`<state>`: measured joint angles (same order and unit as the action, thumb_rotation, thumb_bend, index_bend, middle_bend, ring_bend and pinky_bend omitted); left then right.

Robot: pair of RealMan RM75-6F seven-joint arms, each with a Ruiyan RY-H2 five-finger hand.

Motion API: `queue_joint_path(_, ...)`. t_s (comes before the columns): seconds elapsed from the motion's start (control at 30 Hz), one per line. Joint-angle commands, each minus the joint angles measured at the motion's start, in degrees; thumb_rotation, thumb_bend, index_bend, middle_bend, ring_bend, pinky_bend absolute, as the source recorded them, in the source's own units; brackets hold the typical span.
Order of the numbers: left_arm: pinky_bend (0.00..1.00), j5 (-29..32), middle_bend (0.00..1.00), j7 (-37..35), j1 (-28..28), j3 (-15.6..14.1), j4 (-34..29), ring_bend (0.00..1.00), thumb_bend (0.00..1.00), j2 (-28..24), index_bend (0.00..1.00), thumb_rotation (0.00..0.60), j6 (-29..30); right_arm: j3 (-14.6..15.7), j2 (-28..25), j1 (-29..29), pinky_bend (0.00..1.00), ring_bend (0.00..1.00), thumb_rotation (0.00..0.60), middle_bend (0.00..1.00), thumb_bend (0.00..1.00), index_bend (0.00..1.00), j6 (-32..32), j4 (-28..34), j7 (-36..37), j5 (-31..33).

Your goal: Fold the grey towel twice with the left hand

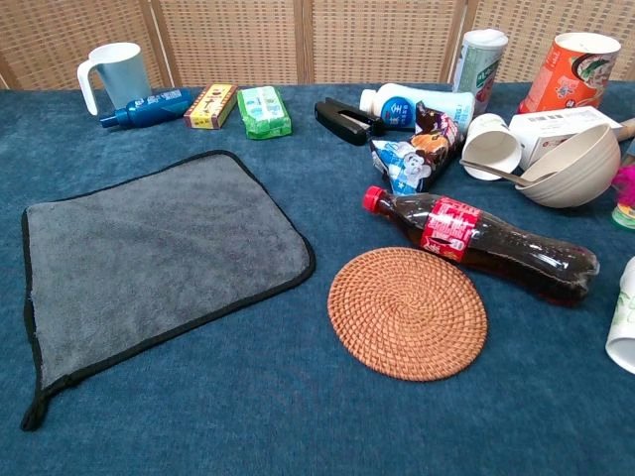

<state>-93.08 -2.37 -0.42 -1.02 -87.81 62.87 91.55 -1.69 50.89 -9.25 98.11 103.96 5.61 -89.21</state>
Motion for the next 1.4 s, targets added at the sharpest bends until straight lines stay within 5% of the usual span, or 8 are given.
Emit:
queue_joint_path(0.03,0.00,0.0,0.00,0.2,-0.1,0.0,0.1,0.00,0.21,0.1,0.09,0.600,-0.3,0.0,-0.1,0.0,0.00,0.00,0.600,0.00,0.00,0.00,0.0,0.0,0.2,0.0)
queue_joint_path(0.27,0.04,0.3,0.00,-1.9,-2.6,1.8,0.7,0.00,0.21,1.0,0.17,0.600,-1.8,-0.1,-0.1,-0.1,0.00,0.00,0.600,0.00,0.00,0.00,0.2,0.3,-0.1,0.0)
queue_joint_path(0.63,0.03,-1.0,0.00,2.8,-17.5,6.0,0.3,0.00,0.21,2.6,0.24,0.600,-18.9,-0.8,-0.1,1.0,0.00,0.00,0.600,0.00,0.00,0.00,-1.9,1.0,-0.8,2.0)
queue_joint_path(0.83,0.03,2.1,0.00,9.9,-27.8,10.4,2.3,0.00,0.21,8.2,0.24,0.600,-29.7,-1.4,-0.3,1.6,0.00,0.00,0.600,0.00,0.00,0.00,-3.5,1.0,-0.7,4.3)
queue_joint_path(1.4,0.05,9.2,0.00,18.9,-46.5,15.2,14.3,0.00,0.21,22.7,0.29,0.600,-47.9,-3.0,-0.5,2.4,0.00,0.00,0.600,0.00,0.00,0.00,-5.9,0.7,-0.7,9.8)
